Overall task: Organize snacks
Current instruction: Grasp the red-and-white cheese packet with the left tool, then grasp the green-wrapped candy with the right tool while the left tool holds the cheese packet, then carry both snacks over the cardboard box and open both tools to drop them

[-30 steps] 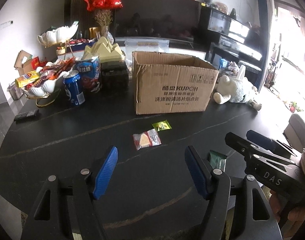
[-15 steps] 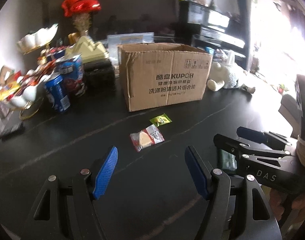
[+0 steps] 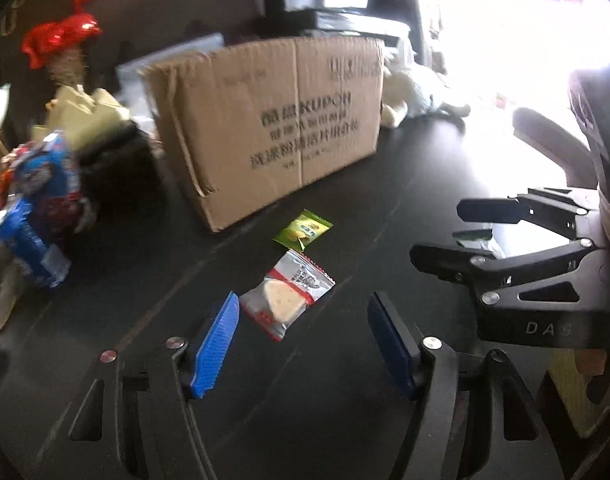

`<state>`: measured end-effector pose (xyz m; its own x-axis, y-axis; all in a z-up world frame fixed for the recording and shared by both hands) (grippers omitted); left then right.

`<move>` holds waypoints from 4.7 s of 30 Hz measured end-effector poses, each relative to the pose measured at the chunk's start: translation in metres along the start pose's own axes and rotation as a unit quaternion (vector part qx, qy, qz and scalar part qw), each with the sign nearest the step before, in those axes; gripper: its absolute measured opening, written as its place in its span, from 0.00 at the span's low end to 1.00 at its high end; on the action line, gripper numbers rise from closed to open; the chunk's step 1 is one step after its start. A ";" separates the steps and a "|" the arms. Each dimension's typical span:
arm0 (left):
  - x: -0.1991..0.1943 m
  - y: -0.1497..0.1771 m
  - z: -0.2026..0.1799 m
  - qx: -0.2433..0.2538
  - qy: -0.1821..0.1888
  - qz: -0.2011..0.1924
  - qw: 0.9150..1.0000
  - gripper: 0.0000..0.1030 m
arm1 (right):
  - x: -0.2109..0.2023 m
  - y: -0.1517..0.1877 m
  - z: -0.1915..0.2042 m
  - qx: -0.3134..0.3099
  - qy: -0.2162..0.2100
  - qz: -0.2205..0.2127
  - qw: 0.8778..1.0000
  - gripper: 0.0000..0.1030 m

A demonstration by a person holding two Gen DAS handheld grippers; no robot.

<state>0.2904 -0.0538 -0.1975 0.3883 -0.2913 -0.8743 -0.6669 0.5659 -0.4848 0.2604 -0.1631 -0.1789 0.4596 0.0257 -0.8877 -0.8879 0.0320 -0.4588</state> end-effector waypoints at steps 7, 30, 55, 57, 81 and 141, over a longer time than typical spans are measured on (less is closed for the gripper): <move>0.018 -0.006 0.007 0.048 -0.009 0.012 0.999 0.63 | 0.018 -0.010 0.004 0.011 0.010 0.012 1.000 0.65; 0.044 -0.004 0.010 0.033 0.021 0.026 0.999 0.36 | 0.042 -0.010 0.000 0.018 0.000 0.032 0.999 0.65; 0.007 -0.002 0.081 -0.173 -0.071 -0.012 0.982 0.34 | 0.071 -0.067 0.055 -0.102 -0.016 0.049 0.993 0.65; 0.009 -0.001 0.082 -0.178 -0.066 -0.011 0.982 0.34 | 0.078 -0.069 0.057 -0.102 -0.019 0.055 0.993 0.65; 0.002 -0.004 0.074 -0.201 -0.059 -0.011 0.978 0.34 | 0.082 -0.065 0.055 -0.068 -0.041 0.036 0.996 0.19; -0.142 -0.165 0.040 -0.178 -0.074 -0.150 0.970 0.34 | -0.139 -0.170 -0.024 -0.027 -0.098 -0.196 0.975 0.16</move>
<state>0.3709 -0.0751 0.0075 0.6689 -0.2725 -0.6917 -0.6761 0.1638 -0.7184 0.3473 -0.1957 0.0216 0.7538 0.2134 -0.6214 -0.6402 0.0258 -0.7678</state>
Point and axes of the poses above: each gripper's, at about its wrist camera, not at the fingertips, and x roughly the way its jaws point, z to its left, y to its underside, the point moved 7 cm from there along x, roughly the way its jaws point, and after that the axes turned 13 degrees about z, right-handed, at the moved point
